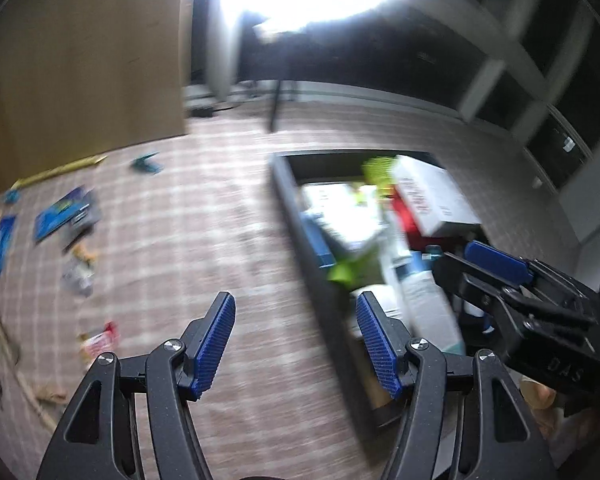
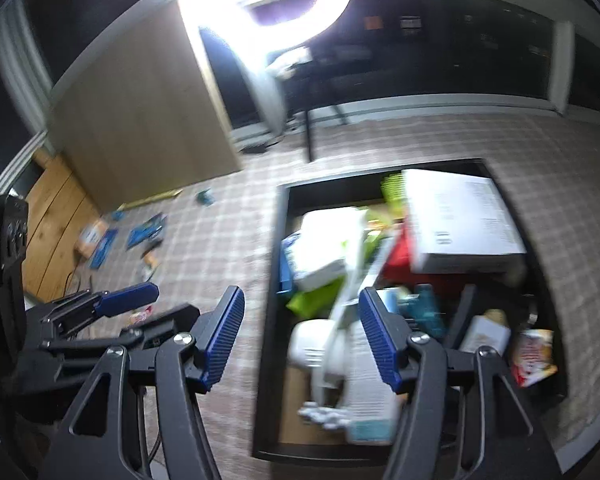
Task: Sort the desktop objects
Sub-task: 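Move both grippers back to the chopsticks and Coffee-mate packet on the tablecloth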
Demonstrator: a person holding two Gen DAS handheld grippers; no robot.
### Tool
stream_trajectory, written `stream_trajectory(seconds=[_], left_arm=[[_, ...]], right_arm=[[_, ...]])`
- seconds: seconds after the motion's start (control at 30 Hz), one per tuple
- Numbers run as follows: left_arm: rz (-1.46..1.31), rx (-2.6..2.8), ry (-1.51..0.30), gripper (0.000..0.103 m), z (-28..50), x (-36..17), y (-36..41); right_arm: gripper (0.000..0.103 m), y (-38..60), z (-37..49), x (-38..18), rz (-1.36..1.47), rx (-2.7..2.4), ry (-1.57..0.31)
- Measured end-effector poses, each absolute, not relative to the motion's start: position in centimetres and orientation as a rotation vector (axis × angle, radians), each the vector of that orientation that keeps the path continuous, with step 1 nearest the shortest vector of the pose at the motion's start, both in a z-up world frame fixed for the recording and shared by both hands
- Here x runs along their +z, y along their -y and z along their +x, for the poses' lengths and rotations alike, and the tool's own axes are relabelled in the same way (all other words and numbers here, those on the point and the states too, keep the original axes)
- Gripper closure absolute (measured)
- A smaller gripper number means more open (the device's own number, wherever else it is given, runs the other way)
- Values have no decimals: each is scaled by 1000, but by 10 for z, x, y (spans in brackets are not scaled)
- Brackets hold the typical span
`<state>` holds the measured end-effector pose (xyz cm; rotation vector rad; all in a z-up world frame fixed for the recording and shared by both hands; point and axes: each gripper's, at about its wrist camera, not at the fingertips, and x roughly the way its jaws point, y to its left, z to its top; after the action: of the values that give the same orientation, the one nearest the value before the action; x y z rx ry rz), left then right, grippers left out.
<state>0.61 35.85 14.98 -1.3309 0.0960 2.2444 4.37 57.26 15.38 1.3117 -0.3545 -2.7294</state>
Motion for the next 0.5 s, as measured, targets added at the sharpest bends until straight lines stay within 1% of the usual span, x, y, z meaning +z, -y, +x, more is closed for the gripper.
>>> stream_trajectory(seconds=[0.33, 0.5], left_arm=[[-1485, 2413, 32, 42, -14, 124, -237], [-1573, 2464, 96, 42, -22, 106, -180]], right_arm=[[44, -481, 19, 134, 1333, -2601, 248], [44, -445, 4, 117, 1380, -2530, 238]])
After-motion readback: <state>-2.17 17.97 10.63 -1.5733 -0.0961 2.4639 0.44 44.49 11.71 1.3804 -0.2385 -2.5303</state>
